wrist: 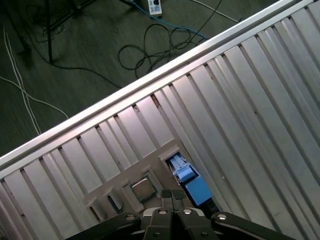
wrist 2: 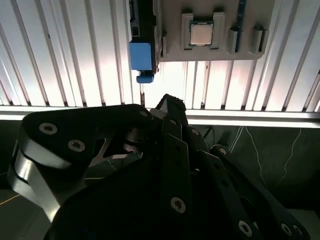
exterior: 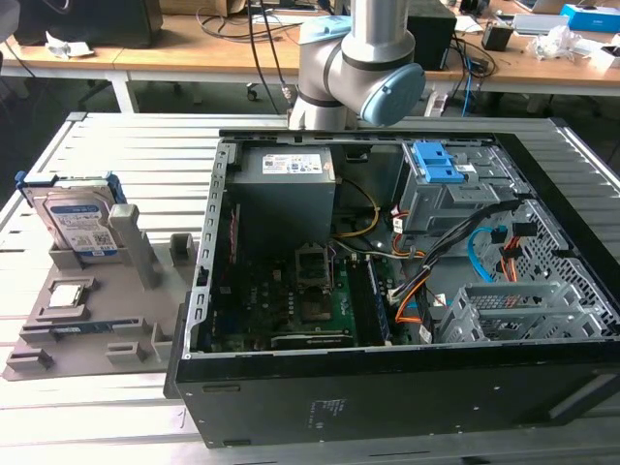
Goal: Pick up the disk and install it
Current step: 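Pick up the disk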
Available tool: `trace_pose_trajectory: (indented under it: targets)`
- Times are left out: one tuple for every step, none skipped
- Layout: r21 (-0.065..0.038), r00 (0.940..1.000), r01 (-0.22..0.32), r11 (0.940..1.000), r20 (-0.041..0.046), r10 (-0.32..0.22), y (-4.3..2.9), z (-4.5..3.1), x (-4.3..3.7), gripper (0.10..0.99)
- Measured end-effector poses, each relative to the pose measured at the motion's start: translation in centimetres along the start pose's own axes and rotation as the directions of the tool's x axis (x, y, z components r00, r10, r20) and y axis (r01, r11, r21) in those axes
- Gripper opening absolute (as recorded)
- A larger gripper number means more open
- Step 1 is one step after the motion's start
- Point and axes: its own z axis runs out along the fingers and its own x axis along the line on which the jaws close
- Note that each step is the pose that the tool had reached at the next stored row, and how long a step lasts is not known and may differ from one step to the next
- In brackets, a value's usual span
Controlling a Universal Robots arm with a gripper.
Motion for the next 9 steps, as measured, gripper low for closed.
trace_pose_trajectory:
  targets:
    - [0.0,0.9999,0.014,0.9999,-0.0006,-0.014,0.0,0.0,0.0,0.106]
    - [-0.001,0.9995,0.03,0.9995,-0.0013,-0.03,0.0,0.0,0.0,0.106]
    - [-0.001,0.9992,0.04,0.9992,-0.0018,-0.04,0.0,0.0,0.0,0.106]
    - [-0.001,0.9987,0.051,0.9987,-0.0023,-0.051,0.0,0.0,0.0,0.106]
    - [-0.002,0.9979,0.065,0.9979,-0.0029,-0.065,0.0,0.0,0.0,0.106]
    - [-0.002,0.9972,0.075,0.9972,-0.0033,-0.075,0.0,0.0,0.0,0.106]
    - [-0.002,0.9962,0.088,0.9962,-0.0038,-0.088,0.0,0.0,0.0,0.106]
    - [-0.002,0.9953,0.097,0.9953,-0.0043,-0.097,0.0,0.0,0.0,0.106]
    - [-0.003,0.9943,0.107,0.9943,-0.0047,-0.107,0.0,0.0,0.0,0.106]
